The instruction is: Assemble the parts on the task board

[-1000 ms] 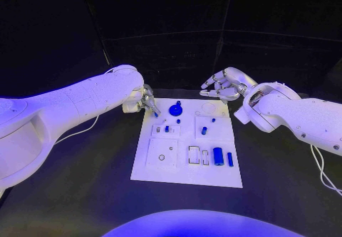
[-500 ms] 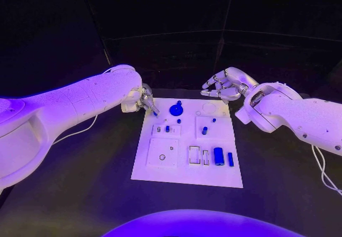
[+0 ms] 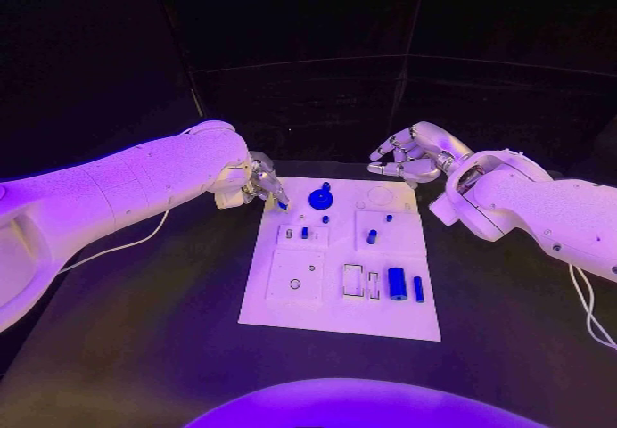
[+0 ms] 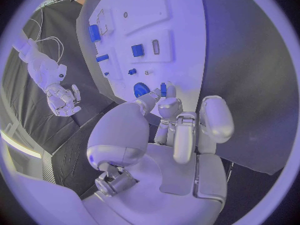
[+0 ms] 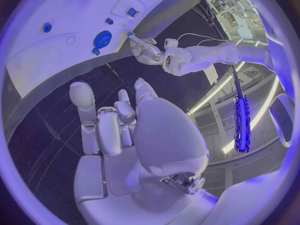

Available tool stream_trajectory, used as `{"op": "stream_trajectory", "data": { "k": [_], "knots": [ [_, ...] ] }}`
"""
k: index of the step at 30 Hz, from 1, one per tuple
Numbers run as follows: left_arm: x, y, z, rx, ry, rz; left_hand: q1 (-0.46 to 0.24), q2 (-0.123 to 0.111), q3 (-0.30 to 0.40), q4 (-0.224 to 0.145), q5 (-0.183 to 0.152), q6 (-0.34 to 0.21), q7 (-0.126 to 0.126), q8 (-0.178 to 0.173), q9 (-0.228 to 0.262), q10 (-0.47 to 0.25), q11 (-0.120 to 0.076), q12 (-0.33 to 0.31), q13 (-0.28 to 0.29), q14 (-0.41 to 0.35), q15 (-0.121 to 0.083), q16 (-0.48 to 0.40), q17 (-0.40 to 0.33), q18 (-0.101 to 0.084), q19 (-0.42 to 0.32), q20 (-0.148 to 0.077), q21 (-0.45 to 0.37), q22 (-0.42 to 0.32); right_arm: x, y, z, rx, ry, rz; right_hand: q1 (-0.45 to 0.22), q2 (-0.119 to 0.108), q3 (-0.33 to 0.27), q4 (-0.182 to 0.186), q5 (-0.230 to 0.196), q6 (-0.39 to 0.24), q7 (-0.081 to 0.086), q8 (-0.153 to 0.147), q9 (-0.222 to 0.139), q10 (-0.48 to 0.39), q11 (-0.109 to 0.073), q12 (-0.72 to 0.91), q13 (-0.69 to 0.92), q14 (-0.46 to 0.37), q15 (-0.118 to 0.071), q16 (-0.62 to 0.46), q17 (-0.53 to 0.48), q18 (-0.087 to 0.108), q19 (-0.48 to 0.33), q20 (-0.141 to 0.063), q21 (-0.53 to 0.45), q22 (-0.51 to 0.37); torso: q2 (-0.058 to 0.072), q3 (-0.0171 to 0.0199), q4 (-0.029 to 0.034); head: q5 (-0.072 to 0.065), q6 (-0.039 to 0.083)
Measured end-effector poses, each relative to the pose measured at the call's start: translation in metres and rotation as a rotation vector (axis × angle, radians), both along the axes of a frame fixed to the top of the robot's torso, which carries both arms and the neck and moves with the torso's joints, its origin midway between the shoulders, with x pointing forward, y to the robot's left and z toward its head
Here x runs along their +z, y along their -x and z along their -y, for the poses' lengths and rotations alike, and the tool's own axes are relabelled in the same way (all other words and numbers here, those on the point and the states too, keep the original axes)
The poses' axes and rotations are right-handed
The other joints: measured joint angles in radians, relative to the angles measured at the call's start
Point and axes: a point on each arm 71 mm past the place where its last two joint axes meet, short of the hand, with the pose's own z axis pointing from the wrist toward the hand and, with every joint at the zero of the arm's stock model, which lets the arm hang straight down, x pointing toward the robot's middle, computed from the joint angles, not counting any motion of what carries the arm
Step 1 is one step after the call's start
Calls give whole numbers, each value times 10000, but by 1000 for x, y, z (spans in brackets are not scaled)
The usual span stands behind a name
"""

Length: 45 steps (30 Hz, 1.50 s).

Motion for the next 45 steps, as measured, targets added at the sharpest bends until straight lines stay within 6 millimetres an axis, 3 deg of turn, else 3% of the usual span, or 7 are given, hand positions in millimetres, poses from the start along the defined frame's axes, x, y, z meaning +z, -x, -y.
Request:
{"op": "stream_trajectory", "data": {
  "k": [5,14,25,45],
  "knots": [
    [0,14,1,-42,389,256,-195,-89,287,40,-2,3,2,45,49,101,0,110,86,0,0,0,0,1,0,0,49,37,0,0,1,-18,12,-8,106,27,0,0,185,-31,-31,40,0,0,0,0,-21,0,0,0,0,-1,0,0,0,0,-23,12,41,148,35],
    [-7,44,3,-108,790,729,-287,-181,469,-26,-37,3,2,121,84,143,-27,111,114,0,1,0,0,1,66,5,113,130,0,0,3,-29,26,-18,209,2,-27,27,480,-68,4,67,-9,-37,-37,40,-57,0,0,0,0,0,0,0,0,0,-74,35,118,130,-34],
    [-16,64,6,-63,739,1268,-418,-312,770,-219,-33,4,1,124,110,155,-14,110,66,0,1,0,0,1,66,5,113,129,0,0,4,-43,41,-27,209,2,-27,27,528,-68,4,116,-8,-37,-37,40,-84,0,0,0,-8,1,0,0,0,0,-74,32,122,118,-36],
    [-21,71,20,-506,194,1371,-747,-643,1244,-525,235,180,-67,314,202,373,-85,151,210,0,1,0,0,0,176,-34,227,332,-2,-1,3,9,58,-73,248,-37,-27,27,586,-67,4,116,-7,-36,-37,40,-82,0,0,0,-7,-1,0,0,0,0,-58,40,102,92,-105]
  ]
}}
